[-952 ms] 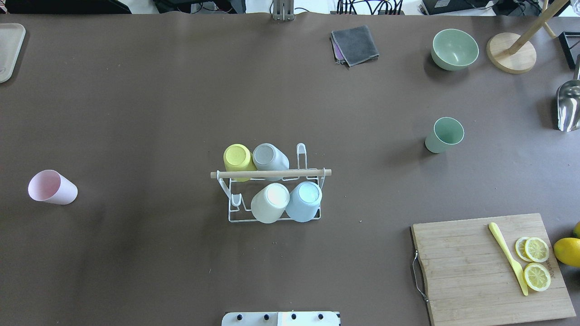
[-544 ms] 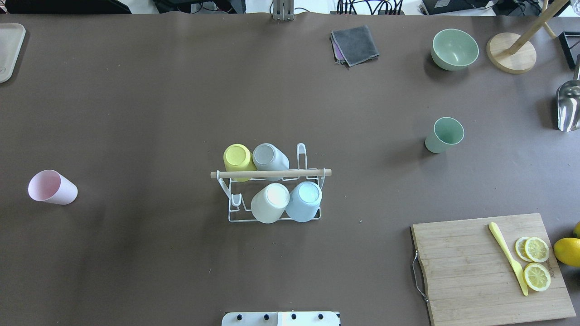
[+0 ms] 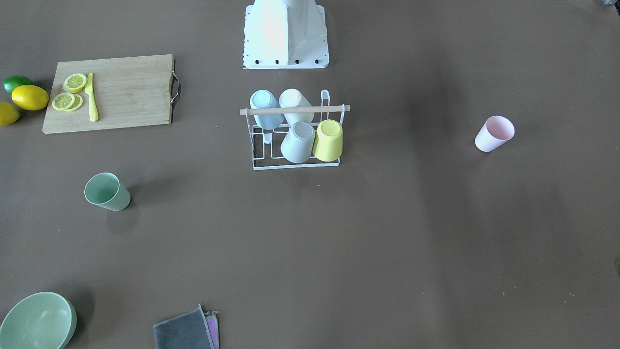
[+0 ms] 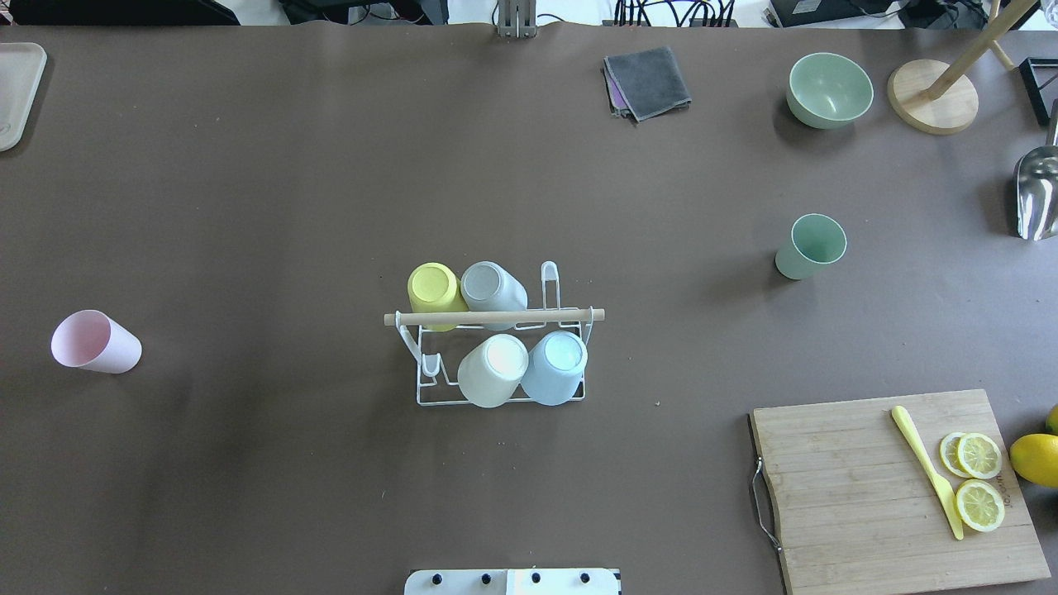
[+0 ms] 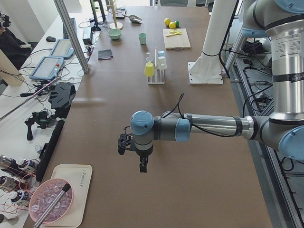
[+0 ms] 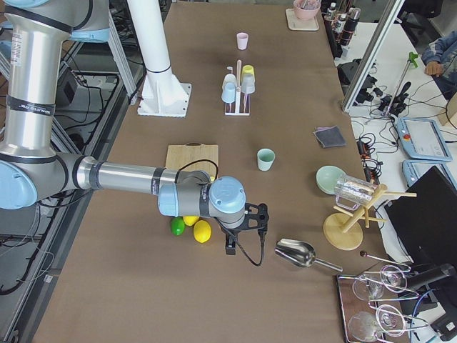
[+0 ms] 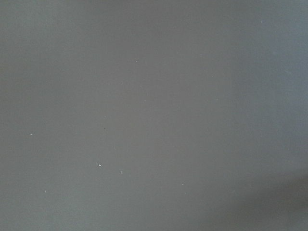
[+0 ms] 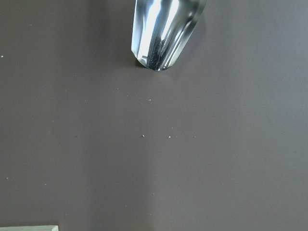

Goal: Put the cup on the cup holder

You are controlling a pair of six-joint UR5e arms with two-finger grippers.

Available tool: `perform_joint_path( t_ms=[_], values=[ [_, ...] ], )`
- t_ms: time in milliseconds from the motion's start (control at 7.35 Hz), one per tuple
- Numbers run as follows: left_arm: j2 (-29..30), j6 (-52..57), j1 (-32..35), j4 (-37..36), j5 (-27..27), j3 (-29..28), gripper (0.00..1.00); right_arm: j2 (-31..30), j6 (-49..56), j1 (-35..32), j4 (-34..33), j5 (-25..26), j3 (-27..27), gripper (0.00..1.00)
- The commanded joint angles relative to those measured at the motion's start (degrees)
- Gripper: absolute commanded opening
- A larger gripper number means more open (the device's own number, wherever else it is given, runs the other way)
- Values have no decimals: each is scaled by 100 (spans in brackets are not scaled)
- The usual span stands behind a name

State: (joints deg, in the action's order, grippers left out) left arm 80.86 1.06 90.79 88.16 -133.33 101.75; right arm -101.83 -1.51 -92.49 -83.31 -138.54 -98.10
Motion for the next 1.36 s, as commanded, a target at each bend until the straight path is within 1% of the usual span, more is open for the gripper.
perform_joint_path(
  t_ms=[0,408,680,816,952,1088,1224],
  values=[
    [0,0,0,0,0,2,99,189,1,72,26,38,98,100],
    [0,0,0,0,0,2,99,961,-77,844,-53,99,89,100],
    [0,0,0,0,0,2,99,1523,-86,1406,-149,642,89,100],
    [0,0,0,0,0,2,99,1952,-95,1618,-742,635,45,100],
    [0,0,0,9,9,-6,99,2513,-139,1855,-1452,635,19,100],
    [0,0,0,9,9,-6,99,2875,-348,2135,-1660,670,19,100],
    [0,0,0,9,9,-6,99,3062,-655,2434,-1644,783,19,100]
  ],
)
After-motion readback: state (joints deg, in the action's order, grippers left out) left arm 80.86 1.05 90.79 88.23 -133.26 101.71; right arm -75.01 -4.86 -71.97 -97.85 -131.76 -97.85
